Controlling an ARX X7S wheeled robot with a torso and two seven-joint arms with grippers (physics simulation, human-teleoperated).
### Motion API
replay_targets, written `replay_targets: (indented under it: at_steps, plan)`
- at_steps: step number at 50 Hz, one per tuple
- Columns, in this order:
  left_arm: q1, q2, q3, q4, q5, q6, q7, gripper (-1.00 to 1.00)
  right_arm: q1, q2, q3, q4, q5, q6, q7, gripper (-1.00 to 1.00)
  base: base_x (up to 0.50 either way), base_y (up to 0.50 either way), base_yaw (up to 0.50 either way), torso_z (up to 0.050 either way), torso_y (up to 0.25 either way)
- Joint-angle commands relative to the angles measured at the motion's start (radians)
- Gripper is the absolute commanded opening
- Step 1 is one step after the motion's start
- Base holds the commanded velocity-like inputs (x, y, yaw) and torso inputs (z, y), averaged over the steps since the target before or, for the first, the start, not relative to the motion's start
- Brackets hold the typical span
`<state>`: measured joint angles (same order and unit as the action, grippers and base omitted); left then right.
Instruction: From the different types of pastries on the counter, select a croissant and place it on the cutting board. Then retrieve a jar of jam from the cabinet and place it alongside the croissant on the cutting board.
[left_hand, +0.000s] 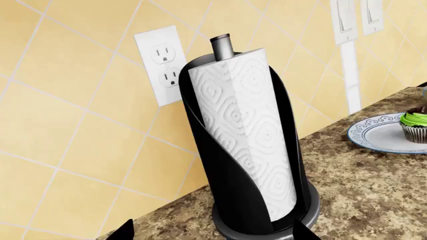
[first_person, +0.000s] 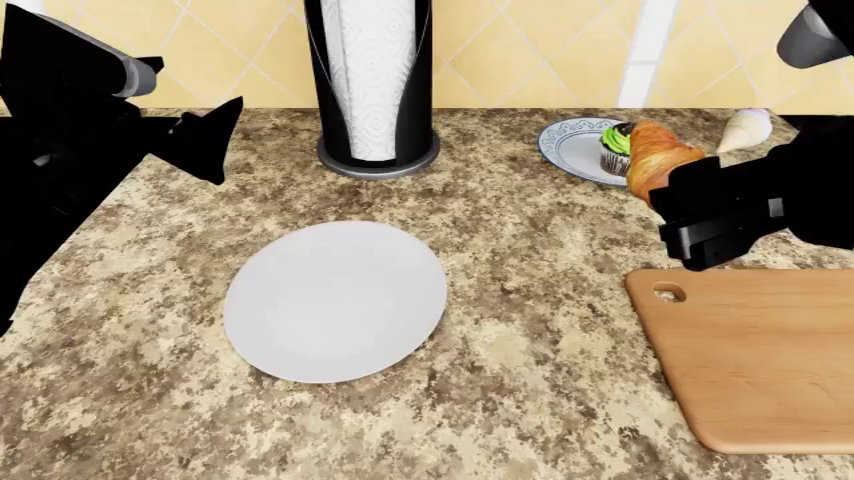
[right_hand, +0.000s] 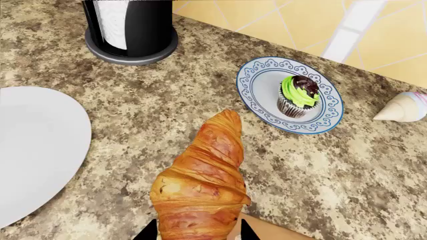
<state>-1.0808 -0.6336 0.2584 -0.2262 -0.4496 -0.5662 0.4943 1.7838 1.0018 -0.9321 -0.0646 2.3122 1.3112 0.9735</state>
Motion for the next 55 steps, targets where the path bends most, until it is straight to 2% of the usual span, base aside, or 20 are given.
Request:
replay_targets:
  at_steps: [1,27,40,55]
  plan:
    - [0.003,0.004,0.004,-0.012,0.000,0.009,0.005,1.00,-0.040,0.083,-0.009,-0.046,0.028,-0.031,0.038,-1.00,0.00,0.00,0.00,0.000,0.000]
    - [0.000,0.006,0.003,-0.030,-0.001,0.021,0.007,1.00,-0.116,0.185,-0.028,-0.131,0.081,-0.097,0.051,-1.00,0.00,0.00,0.00,0.000,0.000]
    - [0.001,0.013,0.009,-0.027,-0.006,0.023,0.012,1.00,-0.155,0.313,-0.036,-0.236,0.145,-0.153,0.089,-1.00,0.00,0.00,0.00,0.000,0.000]
    - [0.007,0.014,0.013,-0.037,-0.005,0.031,0.015,1.00,-0.228,0.391,-0.048,-0.287,0.113,-0.208,0.047,-1.00,0.00,0.00,0.00,0.000,0.000]
